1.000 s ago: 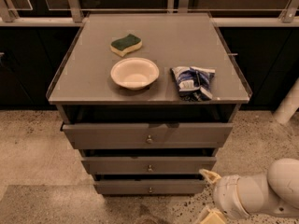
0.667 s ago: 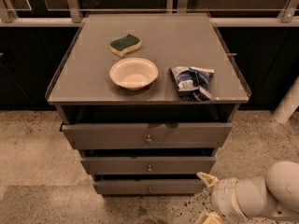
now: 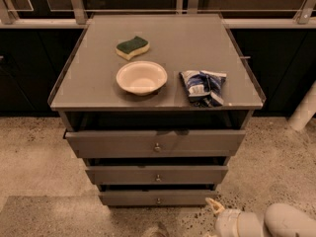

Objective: Open bottom drawer

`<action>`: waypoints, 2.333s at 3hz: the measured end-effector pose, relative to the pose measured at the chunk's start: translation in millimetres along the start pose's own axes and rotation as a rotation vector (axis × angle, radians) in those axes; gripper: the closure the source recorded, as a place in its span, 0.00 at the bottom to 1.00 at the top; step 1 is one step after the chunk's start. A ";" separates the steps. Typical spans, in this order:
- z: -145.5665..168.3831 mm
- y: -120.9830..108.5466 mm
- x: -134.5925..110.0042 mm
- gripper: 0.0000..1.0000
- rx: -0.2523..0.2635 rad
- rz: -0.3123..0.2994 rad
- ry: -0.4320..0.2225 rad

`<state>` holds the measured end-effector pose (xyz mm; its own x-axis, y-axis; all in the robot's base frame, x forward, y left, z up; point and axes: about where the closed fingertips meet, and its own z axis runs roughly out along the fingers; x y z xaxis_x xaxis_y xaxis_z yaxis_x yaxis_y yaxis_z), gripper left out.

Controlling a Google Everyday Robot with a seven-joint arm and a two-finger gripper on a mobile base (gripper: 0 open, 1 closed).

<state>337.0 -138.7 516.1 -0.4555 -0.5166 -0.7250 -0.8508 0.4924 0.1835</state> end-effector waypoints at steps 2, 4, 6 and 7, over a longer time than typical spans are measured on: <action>86.5 -21.6 67.3 0.00 -0.028 0.168 -0.022; 82.2 -69.3 77.7 0.00 0.125 0.167 -0.117; 129.9 -146.6 104.8 0.00 0.190 0.226 -0.255; 129.9 -146.6 104.8 0.00 0.190 0.226 -0.255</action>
Offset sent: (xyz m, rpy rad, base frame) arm 0.0211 -0.0044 -0.0625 0.0113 0.0413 -0.0803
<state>448.1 -174.1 327.0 -0.5256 -0.2016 -0.8265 -0.6620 0.7071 0.2486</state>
